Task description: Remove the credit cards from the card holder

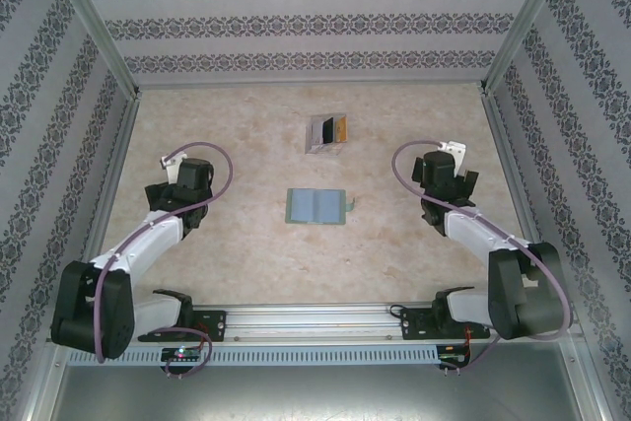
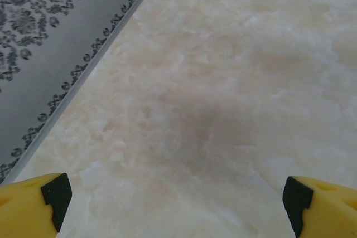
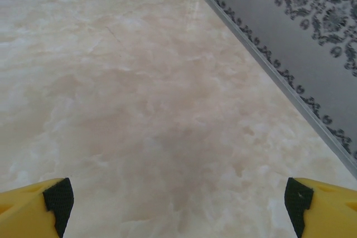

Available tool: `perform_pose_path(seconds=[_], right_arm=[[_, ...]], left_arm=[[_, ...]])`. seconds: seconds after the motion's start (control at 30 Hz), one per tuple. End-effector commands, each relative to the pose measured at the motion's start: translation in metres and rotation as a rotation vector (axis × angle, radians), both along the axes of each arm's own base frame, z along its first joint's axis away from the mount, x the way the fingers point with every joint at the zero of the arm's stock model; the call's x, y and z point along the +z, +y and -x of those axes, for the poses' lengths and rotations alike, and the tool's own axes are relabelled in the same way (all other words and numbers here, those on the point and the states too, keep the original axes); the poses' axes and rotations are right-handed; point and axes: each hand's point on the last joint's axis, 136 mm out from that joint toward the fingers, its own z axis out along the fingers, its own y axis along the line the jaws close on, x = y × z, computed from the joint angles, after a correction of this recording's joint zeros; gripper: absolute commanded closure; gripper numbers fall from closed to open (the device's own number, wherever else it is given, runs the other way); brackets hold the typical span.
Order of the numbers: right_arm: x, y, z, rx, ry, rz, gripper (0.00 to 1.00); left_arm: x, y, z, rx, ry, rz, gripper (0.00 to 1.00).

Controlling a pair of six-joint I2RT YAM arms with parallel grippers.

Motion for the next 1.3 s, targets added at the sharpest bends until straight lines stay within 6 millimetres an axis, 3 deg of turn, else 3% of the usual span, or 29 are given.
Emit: perform_pose_path(seconds=[0.0,0.2,0.37,0.73,0.93,1.03,1.27], right_arm=[[0.014,0.012,-0.015,0.105,-0.123,0.009,0.02],[0.01,0.023,-0.022,0.208,-0.161,0.028,0.02],[0.008,0.015,-0.022,0.255,-0.235,-0.056,0.02],[-0.007,0.03,-0.031,0.352,-0.245,-0.059,0.02],[-0.012,0.034,-0.032,0.361,-0.218,-0.051,0.02],[-0.014,0.033,-0.034,0.353,-0.199,-0.052,0.02],[-0.013,0.033,-0.035,0.353,-0.199,-0.056,0.02]], left_arm=[[0.01,-0.005,-0.028,-0.109,-0.091,0.001,0.01],[0.003,-0.024,-0.045,-0.306,-0.209,0.027,0.01],[0.005,-0.027,-0.045,-0.376,-0.308,0.06,0.01],[-0.007,-0.048,-0.059,-0.522,-0.339,0.165,0.01],[-0.022,-0.046,-0.07,-0.507,-0.312,0.177,0.01],[-0.03,-0.036,-0.071,-0.438,-0.304,0.171,0.01],[-0.035,-0.04,-0.074,-0.441,-0.277,0.127,0.01]])
